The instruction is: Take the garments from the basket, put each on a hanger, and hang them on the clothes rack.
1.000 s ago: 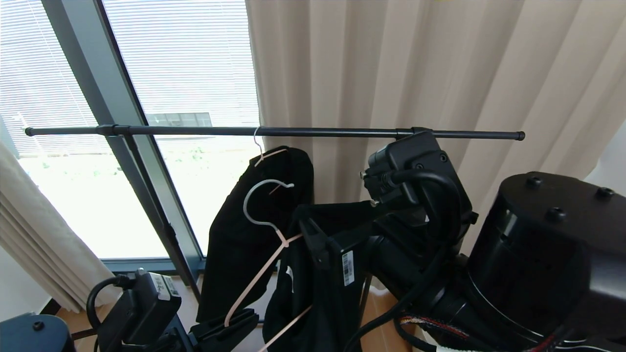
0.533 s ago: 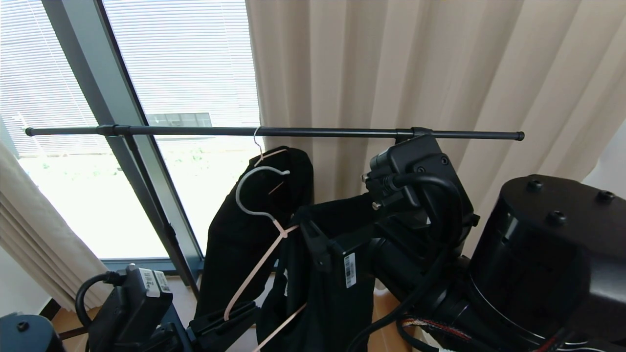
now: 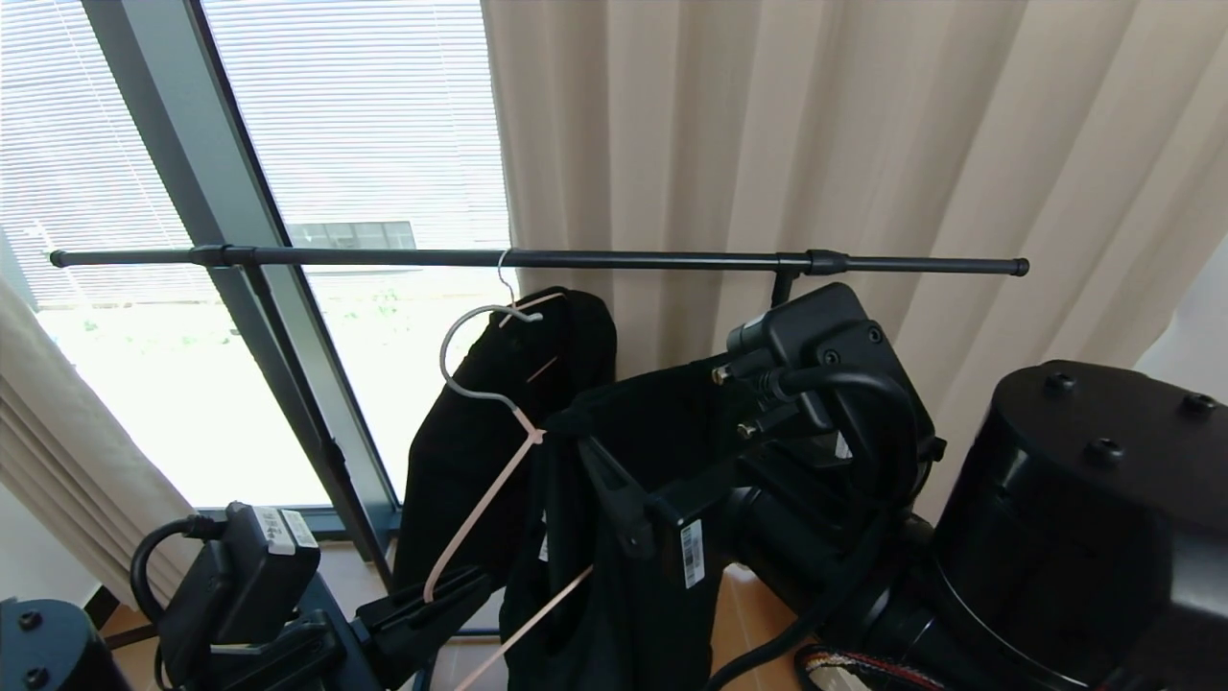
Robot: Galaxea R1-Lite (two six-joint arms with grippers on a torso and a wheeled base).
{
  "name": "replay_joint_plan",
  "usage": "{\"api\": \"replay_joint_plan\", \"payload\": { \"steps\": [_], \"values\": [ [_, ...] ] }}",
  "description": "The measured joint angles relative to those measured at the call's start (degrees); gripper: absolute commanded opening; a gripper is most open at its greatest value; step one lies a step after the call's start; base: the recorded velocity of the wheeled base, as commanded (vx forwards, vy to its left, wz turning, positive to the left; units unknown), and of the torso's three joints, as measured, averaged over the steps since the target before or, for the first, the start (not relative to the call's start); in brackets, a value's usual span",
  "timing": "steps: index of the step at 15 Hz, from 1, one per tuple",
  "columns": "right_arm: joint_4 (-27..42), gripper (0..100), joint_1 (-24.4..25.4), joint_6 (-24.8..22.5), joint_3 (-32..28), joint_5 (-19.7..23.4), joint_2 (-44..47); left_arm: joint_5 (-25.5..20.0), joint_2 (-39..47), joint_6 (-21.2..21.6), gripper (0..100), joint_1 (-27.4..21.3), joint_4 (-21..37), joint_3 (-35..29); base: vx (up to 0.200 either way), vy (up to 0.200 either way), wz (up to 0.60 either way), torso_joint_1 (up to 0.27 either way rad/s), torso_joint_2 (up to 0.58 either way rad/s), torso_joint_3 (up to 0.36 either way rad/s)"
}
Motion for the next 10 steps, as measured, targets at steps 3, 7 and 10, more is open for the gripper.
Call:
{"api": "replay_joint_plan", "payload": {
  "steps": [3, 7, 10],
  "values": [
    [-0.1, 100, 0.1, -0.1, 0.7, 0.3, -0.3, 0.0, 0.0, -0.1, 0, 0.3, -0.1, 0.0, 0.000, 0.000, 0.00, 0.000, 0.00, 0.000],
    [0.1, 100, 0.1, -4.8, 5.6, 7.7, -2.0, -0.1, 0.0, -0.2, 0, 0.3, -1.4, 0.0, 0.000, 0.000, 0.00, 0.000, 0.00, 0.000],
    [1.4, 100, -3.0, -13.1, 13.8, 22.9, -7.2, -0.6, 0.1, 0.0, 0, 0.3, -1.4, 0.0, 0.000, 0.000, 0.00, 0.000, 0.00, 0.000]
  ]
}}
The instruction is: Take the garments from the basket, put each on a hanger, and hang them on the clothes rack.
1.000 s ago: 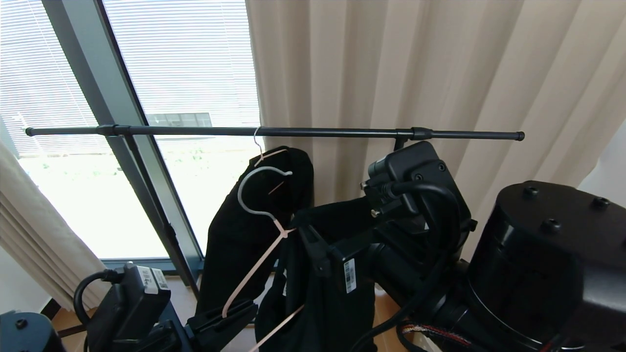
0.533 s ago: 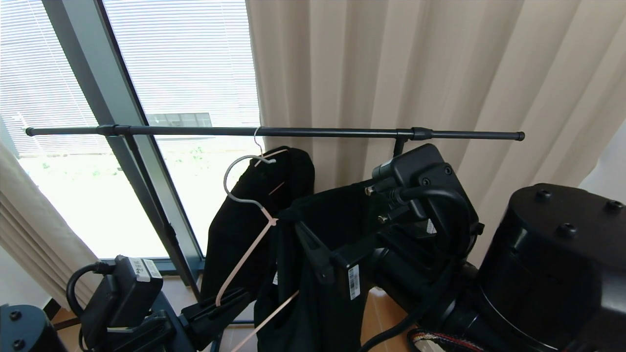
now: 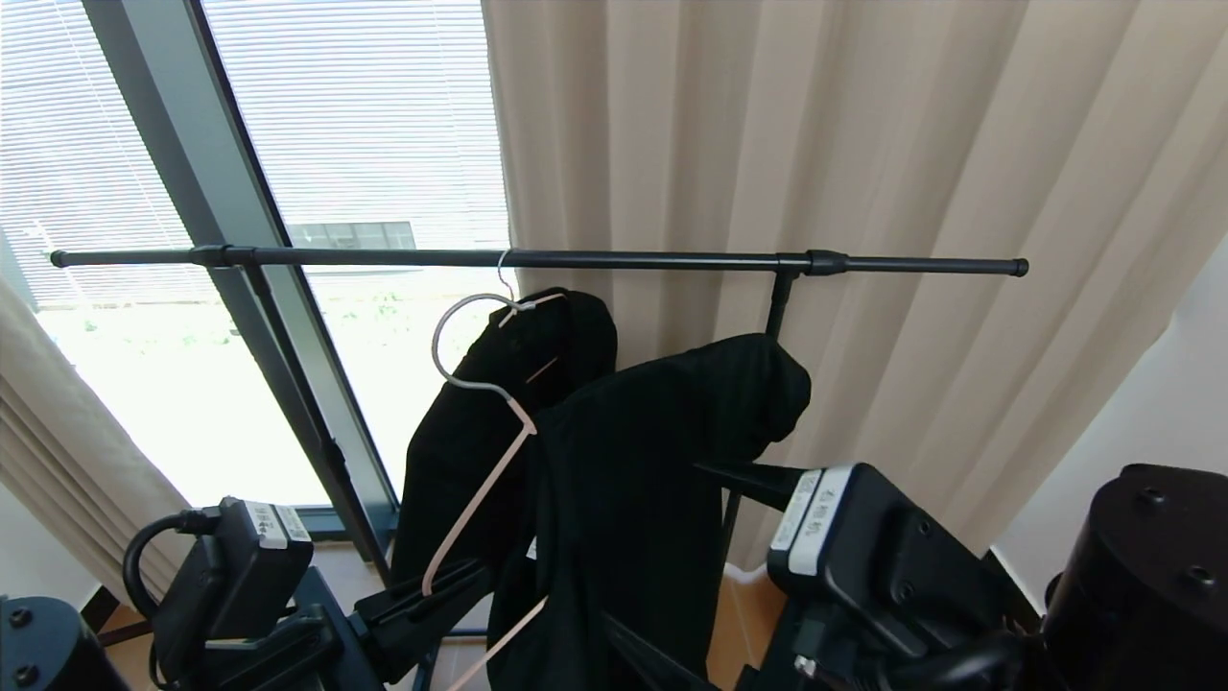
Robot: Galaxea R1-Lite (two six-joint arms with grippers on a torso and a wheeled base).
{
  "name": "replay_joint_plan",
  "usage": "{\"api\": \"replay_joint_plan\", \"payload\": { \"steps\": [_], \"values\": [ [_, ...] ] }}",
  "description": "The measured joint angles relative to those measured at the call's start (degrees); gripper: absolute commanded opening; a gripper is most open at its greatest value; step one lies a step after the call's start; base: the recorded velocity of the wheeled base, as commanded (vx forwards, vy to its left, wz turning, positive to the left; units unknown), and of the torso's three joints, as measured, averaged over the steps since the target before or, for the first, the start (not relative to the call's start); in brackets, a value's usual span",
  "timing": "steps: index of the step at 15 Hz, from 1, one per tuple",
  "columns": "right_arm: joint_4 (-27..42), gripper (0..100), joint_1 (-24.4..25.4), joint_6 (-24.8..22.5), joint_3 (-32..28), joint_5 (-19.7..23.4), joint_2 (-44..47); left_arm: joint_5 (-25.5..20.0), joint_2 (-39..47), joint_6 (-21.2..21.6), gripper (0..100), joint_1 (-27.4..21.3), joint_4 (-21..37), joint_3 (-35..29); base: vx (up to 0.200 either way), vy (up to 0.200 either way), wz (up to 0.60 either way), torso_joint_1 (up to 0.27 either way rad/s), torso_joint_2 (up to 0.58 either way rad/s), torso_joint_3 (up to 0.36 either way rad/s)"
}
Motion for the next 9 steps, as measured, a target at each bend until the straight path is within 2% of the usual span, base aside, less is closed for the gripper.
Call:
{"api": "replay_joint_plan", "payload": {
  "steps": [1, 3, 5, 7, 8, 9],
  "values": [
    [1.6, 100, -2.8, -2.0, 2.0, 4.9, -1.9, -1.0, 0.1, 0.3, 0, 0.0, 0.0, 0.0, 0.000, 0.000, 0.00, 0.000, 0.00, 0.000],
    [4.8, 100, -6.3, -4.6, 3.9, 9.8, -4.6, -2.8, 0.2, 0.5, 0, 0.0, 1.4, 0.0, 0.000, 0.000, 0.00, 0.000, 0.00, 0.000],
    [10.9, 100, -13.2, -8.5, 4.4, 21.2, -7.2, -3.5, 0.3, 0.9, 0, 0.2, 4.9, 0.0, 0.000, 0.000, 0.00, 0.000, 0.00, 0.000],
    [17.5, 100, -22.6, -14.8, 4.4, 36.6, -9.7, -3.7, 0.3, 1.9, 0, 0.2, 5.9, 0.0, 0.000, 0.000, 0.00, 0.000, 0.00, 0.000],
    [20.7, 100, -25.8, -17.4, 4.0, 41.7, -10.8, -4.1, 0.3, 2.9, 0, 0.1, 7.0, 0.0, 0.000, 0.000, 0.00, 0.000, 0.00, 0.000],
    [22.5, 100, -27.3, -18.4, 3.3, 42.6, -11.4, -4.9, 0.3, 3.4, 0, 0.1, 8.0, 0.0, 0.000, 0.000, 0.00, 0.000, 0.00, 0.000]
  ]
}}
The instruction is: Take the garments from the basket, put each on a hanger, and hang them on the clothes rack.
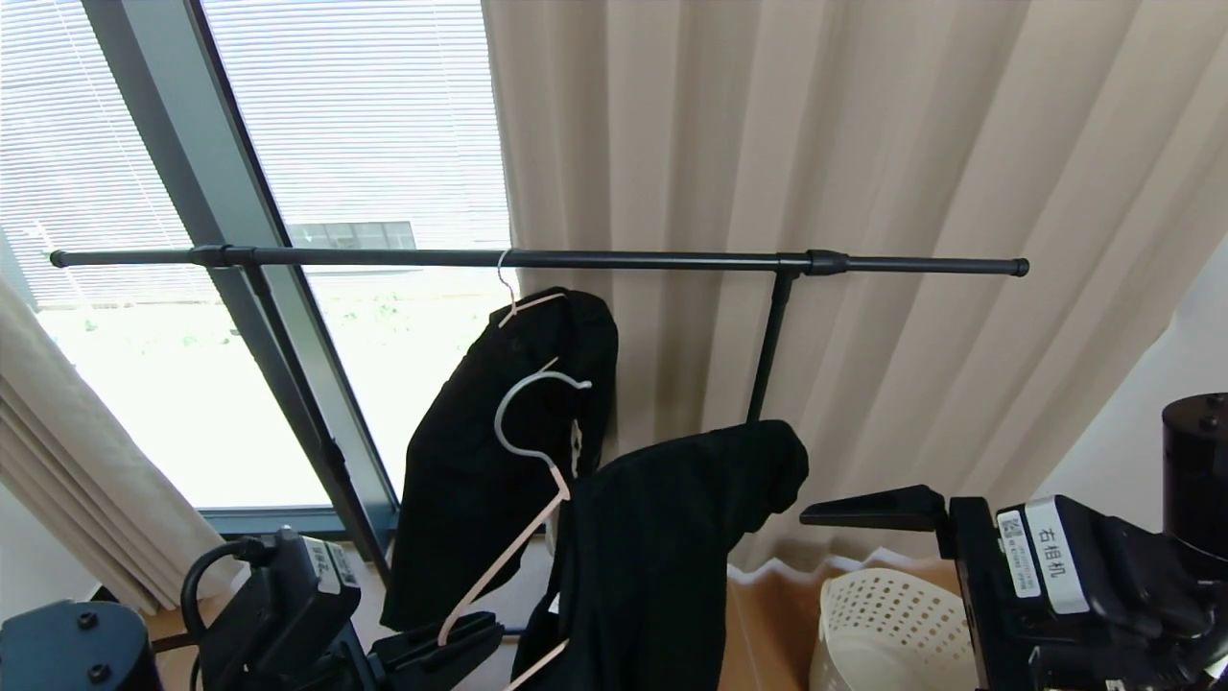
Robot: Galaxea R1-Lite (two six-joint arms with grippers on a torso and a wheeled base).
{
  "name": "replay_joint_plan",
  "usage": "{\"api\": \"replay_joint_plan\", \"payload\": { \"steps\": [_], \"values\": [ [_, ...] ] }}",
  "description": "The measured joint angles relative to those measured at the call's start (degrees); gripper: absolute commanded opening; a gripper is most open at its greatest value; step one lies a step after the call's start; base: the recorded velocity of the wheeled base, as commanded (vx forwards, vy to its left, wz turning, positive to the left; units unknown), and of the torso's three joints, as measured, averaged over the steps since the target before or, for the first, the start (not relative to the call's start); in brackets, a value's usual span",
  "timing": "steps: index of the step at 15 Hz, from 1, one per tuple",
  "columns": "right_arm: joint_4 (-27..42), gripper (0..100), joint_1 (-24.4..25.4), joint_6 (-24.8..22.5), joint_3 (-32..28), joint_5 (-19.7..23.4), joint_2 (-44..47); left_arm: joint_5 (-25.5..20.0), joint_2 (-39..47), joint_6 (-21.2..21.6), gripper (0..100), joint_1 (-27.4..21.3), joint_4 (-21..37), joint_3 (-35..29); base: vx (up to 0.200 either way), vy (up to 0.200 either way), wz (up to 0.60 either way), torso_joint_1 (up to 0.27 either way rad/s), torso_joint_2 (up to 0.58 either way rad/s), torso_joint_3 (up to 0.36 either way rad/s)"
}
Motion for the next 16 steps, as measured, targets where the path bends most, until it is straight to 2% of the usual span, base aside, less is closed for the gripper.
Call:
{"api": "replay_joint_plan", "payload": {
  "steps": [2, 4, 5, 7, 8, 11, 13, 16],
  "values": [
    [2.9, 100, -1.3, -0.8, -1.8, 0.2, -0.8, -1.6, -0.1, 1.2, 0, -0.1, 1.9, 0.0, 0.000, 0.000, 0.00, 0.000, 0.00, 0.000],
    [12.7, 100, -1.7, -2.2, -8.7, 0.2, -0.9, -2.2, -0.1, 2.6, 0, -0.2, 3.0, 0.0, 0.000, 0.000, 0.00, 0.000, 0.00, 0.000],
    [20.0, 100, -1.8, -3.8, -13.8, 0.3, -0.4, -2.8, -0.1, 2.9, 0, -0.5, 3.0, 0.0, 0.000, 0.000, 0.00, 0.000, 0.00, 0.000],
    [35.3, 100, -2.4, -10.6, -25.0, 0.6, 2.5, -3.8, -0.2, 4.6, 0, -1.6, 3.0, 0.0, 0.000, 0.000, 0.00, 0.000, 0.00, 0.000],
    [43.0, 100, -2.7, -15.3, -30.0, 1.4, 4.8, -3.9, -0.2, 6.8, 0, -2.5, 3.0, 0.0, 0.000, 0.000, 0.00, 0.000, 0.00, 0.000],
    [61.0, 100, -3.2, -27.7, -42.3, 6.3, 11.3, -3.9, -0.3, 8.7, 0, -4.5, 3.1, 0.0, 0.000, 0.000, 0.00, 0.000, 0.00, 0.000],
    [63.6, 100, -3.3, -30.0, -46.0, 7.3, 14.8, -3.9, -0.7, 8.7, 0, -5.2, 3.1, 0.0, 0.000, 0.000, 0.00, 0.000, 0.00, 0.000],
    [63.6, 100, -1.7, -30.0, -47.6, 7.4, 19.1, -3.9, -1.0, 8.7, 0, -5.7, 3.1, 0.0, 0.000, 0.000, 0.00, 0.000, 0.00, 0.000]
  ]
}}
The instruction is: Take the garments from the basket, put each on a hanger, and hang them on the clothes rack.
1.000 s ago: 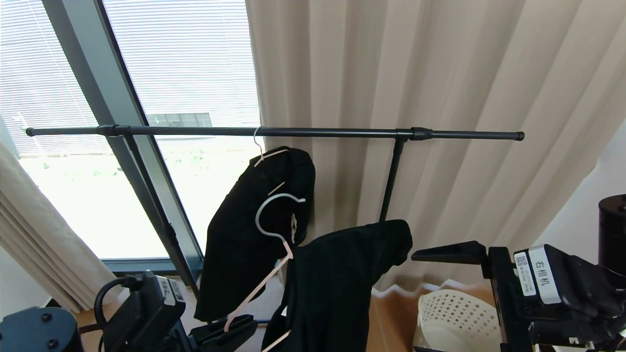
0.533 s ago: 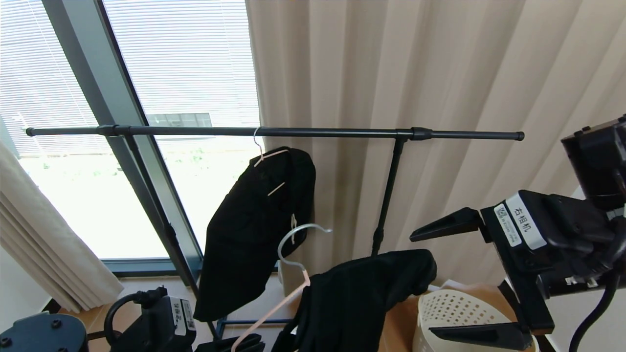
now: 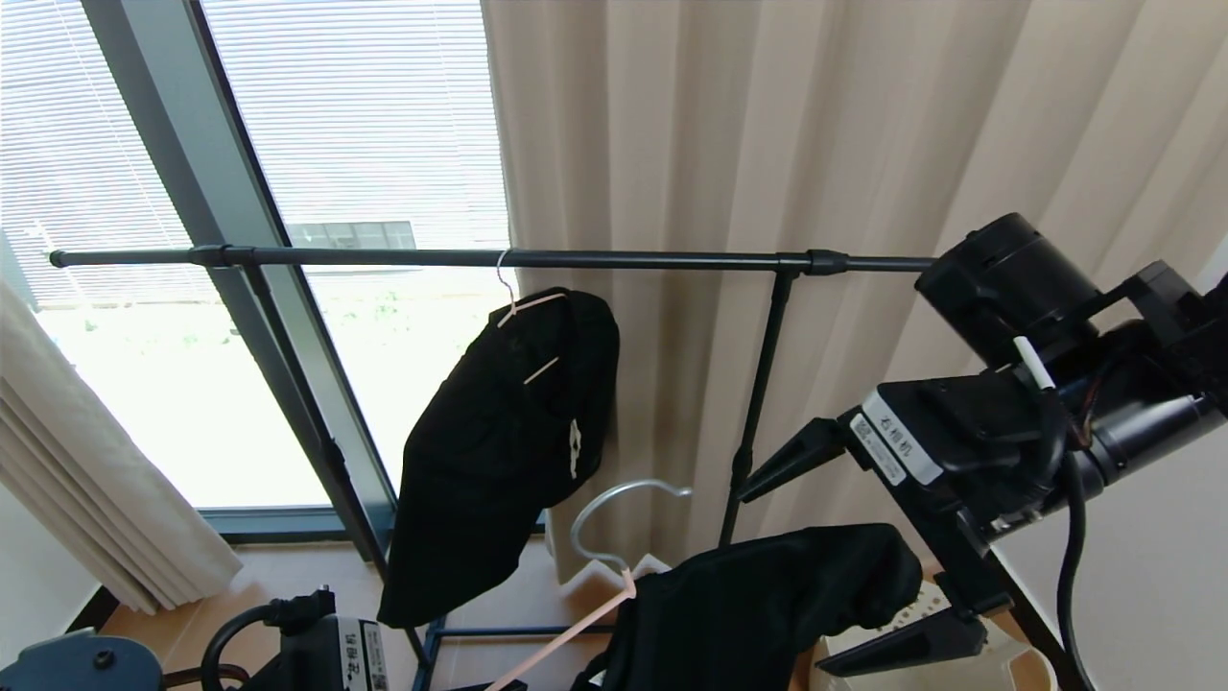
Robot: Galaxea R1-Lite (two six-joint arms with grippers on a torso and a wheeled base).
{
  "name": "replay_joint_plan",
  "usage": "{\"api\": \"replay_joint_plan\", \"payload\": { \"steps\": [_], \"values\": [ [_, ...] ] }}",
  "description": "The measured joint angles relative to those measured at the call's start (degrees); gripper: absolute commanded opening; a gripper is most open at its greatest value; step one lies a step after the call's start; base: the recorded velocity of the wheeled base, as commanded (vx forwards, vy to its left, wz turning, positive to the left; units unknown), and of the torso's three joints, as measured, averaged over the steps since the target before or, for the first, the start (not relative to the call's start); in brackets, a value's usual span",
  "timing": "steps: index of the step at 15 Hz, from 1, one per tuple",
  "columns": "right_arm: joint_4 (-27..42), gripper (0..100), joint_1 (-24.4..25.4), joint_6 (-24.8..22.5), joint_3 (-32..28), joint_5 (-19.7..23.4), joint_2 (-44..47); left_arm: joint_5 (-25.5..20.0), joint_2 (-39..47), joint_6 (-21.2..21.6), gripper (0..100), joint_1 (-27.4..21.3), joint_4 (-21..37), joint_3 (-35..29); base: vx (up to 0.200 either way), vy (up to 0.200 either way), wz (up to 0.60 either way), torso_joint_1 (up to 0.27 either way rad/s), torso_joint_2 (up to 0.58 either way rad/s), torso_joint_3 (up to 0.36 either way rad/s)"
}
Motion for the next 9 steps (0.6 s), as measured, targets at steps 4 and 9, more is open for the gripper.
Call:
{"api": "replay_joint_plan", "payload": {
  "steps": [4, 9],
  "values": [
    [-1.2, 100, 1.1, 0.2, -0.8, -0.1, 4.0, 0.0, -0.6, 0.0, 0, -0.1, 0.0, 0.0, 0.000, 0.000, 0.00, 0.000, 0.00, 0.000],
    [-1.2, 100, 1.7, 0.7, -2.1, -0.2, 6.1, 0.1, -1.4, 0.0, 0, -0.2, 0.0, 0.0, 0.000, 0.000, 0.00, 0.000, 0.00, 0.000]
  ]
}}
